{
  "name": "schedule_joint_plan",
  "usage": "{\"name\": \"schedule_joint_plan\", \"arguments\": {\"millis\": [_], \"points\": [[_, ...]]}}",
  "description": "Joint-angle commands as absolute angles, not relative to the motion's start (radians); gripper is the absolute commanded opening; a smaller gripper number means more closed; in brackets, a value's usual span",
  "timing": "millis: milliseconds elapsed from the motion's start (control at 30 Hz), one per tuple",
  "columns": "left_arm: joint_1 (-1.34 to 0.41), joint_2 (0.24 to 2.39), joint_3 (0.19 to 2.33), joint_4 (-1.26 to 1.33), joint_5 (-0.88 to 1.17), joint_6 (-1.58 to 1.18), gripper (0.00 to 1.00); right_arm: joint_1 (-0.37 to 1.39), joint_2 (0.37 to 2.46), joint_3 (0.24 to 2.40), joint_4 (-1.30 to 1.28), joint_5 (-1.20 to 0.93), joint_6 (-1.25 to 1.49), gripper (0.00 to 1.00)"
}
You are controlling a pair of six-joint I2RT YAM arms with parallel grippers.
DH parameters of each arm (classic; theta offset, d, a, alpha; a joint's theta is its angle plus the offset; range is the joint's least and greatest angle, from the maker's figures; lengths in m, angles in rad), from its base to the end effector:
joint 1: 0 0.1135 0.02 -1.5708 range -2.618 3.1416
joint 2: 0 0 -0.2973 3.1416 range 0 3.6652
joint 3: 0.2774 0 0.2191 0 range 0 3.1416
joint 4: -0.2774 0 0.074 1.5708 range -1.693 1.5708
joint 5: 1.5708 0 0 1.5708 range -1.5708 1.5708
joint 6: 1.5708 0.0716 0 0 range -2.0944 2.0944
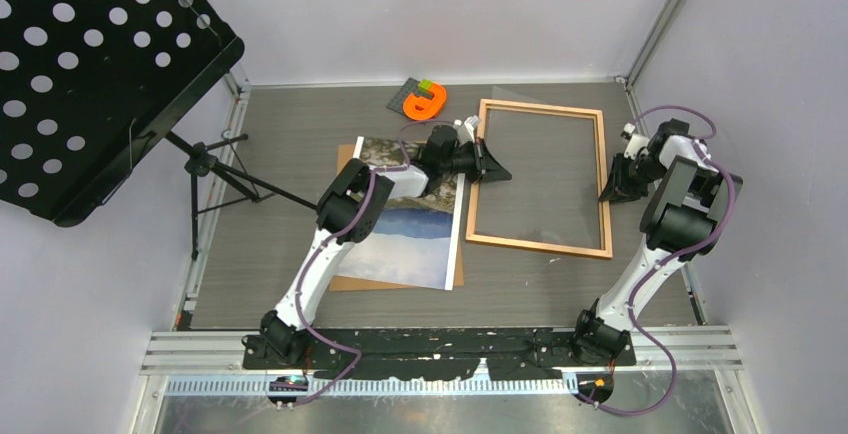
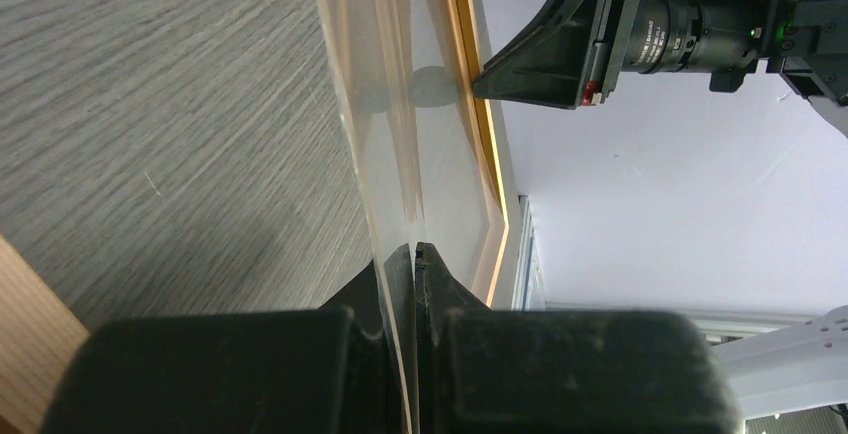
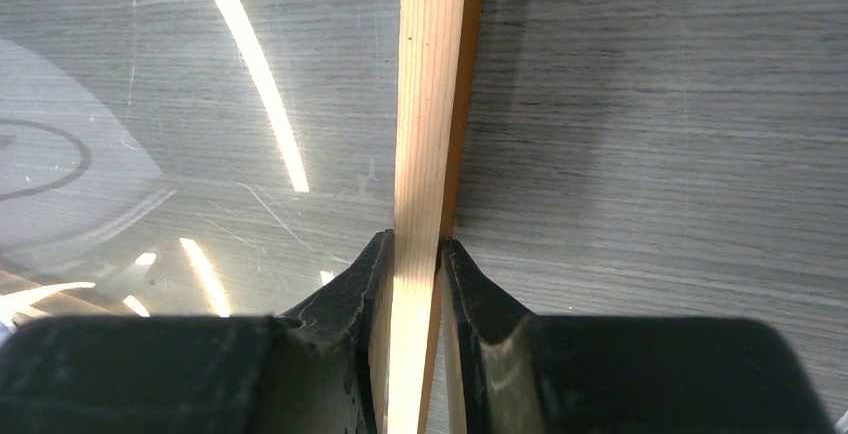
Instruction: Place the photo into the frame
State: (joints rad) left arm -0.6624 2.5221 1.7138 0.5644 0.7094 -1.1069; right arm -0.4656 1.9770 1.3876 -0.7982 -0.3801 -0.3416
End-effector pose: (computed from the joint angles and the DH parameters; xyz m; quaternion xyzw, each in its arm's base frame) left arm 0.4251 -0.3907 0.1442 0.0458 0.7678 -0.6202 0.1542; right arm 0.3440 -0.1431 0.1812 0.0434 0.9771 0.1377 0.1565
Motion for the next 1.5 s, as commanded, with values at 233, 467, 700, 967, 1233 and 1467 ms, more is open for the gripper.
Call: {"name": "schedule_joint_plan", "arguments": {"millis": [233, 467, 700, 967, 1233, 1467], "points": [[-0.671, 2.509, 1.648, 0.801, 0.621, -1.182, 0.0, -0.453, 1.96, 1.398, -0.788, -0.378, -0.366, 0.06], [-0.672, 2.513, 1.632, 0.831, 0.617, -1.209, 0.0, -0.451, 1.961, 1.394, -0.786, -0.381, -0.366, 0.06], [-0.675, 2.519, 1.68, 0.757, 0.631, -1.177, 0.0, -0.448, 1.959, 1.393, -0.783, -0.381, -0.364, 0.06], [-0.682, 2.532, 1.715, 0.727, 0.63, -1.167, 0.0, -0.443, 1.958, 1.39, -0.783, -0.379, -0.366, 0.06], [-0.692, 2.528, 1.725, 0.684, 0.63, -1.148, 0.0, -0.442, 1.953, 1.392, -0.786, -0.378, -0.369, 0.06], [-0.701, 2.534, 1.718, 0.661, 0.632, -1.162, 0.0, -0.435, 1.953, 1.389, -0.787, -0.38, -0.369, 0.06]]}}
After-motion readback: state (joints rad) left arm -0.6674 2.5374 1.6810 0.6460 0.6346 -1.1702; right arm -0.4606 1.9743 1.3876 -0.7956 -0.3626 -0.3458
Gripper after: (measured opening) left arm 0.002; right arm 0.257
